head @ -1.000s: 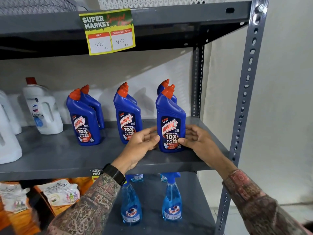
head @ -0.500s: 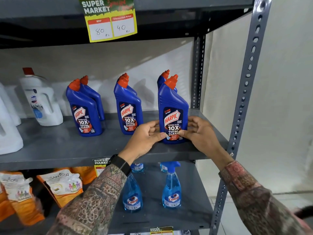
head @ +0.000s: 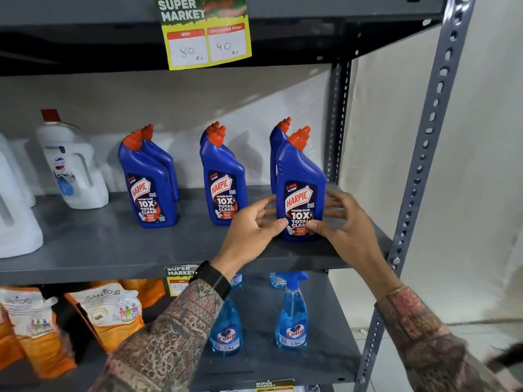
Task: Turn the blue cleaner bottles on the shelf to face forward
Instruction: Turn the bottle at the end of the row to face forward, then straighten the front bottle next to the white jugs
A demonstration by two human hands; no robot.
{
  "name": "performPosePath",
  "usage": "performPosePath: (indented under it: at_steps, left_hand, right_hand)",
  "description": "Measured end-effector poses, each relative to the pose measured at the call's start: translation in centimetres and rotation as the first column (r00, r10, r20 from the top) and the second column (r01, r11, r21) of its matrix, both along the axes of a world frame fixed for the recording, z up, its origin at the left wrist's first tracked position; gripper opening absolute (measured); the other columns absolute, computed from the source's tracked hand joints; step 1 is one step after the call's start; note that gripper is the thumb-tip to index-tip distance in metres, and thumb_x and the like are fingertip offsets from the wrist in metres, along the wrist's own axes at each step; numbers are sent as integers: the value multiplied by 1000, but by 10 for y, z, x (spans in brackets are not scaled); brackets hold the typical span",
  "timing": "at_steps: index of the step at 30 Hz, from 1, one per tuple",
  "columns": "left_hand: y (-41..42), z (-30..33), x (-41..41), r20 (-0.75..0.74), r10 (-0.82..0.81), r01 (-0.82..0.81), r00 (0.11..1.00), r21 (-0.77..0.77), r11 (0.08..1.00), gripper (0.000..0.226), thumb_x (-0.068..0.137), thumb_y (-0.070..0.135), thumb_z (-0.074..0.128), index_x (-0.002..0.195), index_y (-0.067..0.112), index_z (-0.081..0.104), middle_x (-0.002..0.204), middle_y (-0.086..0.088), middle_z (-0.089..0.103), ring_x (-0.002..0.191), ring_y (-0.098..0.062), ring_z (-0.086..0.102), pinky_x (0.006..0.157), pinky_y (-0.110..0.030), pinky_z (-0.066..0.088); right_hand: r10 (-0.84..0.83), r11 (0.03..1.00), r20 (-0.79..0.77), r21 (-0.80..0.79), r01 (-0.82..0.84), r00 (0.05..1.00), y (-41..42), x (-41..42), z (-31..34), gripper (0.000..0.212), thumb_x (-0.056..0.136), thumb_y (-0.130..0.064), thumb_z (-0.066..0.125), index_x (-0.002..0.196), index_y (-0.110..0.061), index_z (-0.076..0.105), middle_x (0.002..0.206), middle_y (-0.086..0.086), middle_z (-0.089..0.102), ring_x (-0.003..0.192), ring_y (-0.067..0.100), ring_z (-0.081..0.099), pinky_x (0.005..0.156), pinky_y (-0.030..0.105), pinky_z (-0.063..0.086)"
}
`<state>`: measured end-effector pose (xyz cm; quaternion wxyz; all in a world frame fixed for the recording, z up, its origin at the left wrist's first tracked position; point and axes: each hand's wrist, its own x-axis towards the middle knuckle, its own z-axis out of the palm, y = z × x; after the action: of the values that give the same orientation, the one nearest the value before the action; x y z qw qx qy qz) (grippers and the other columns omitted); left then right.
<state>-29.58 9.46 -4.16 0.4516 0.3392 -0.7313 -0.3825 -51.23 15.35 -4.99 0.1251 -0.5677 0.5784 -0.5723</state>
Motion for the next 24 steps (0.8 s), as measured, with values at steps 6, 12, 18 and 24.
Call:
performPosePath:
  at_steps: [6, 12, 18, 24]
  left_hand:
    - [4, 1, 47, 3, 118, -117, 993, -87, 989, 40, 96, 30, 74, 135, 34, 68, 115, 16, 79, 100, 1, 74, 83, -17, 58]
    - [-12, 1, 107, -187, 275, -291, 943, -63, 955, 27, 97, 11, 70, 109, 33, 77, 96, 12, 82, 92, -10, 79, 82, -35, 64]
    - [-46, 19, 124, -100, 311, -316, 945, -36, 948, 45, 97, 19, 73, 135, 35, 55, 114, 21, 65, 100, 8, 66, 79, -13, 50]
    - [-71, 28, 112, 31, 62, -65, 998, 112, 992, 57, 101, 6, 66, 153, 17, 46, 131, 0, 69, 100, 7, 64, 69, -7, 55]
  right_hand:
    - [-186, 964, 52, -186, 192, 981, 17, 41, -14, 36, 77, -17, 90, 101, -23, 64, 86, -11, 68, 77, 7, 69, 68, 8, 51]
    - [1, 997, -14, -78, -2, 1000, 7, 116, -6, 28, 85, -12, 83, 108, -23, 73, 89, -17, 74, 84, -2, 70, 75, 15, 58]
    - [43, 998, -23, -41, -44, 999, -49, 163, 17, 64, 92, -12, 76, 148, -20, 48, 123, -27, 54, 114, -11, 56, 95, 11, 44]
    - [120, 985, 51, 116, -125, 992, -87, 165, 26, 61, 95, -16, 73, 148, -23, 44, 137, 1, 67, 125, 19, 65, 106, 43, 55]
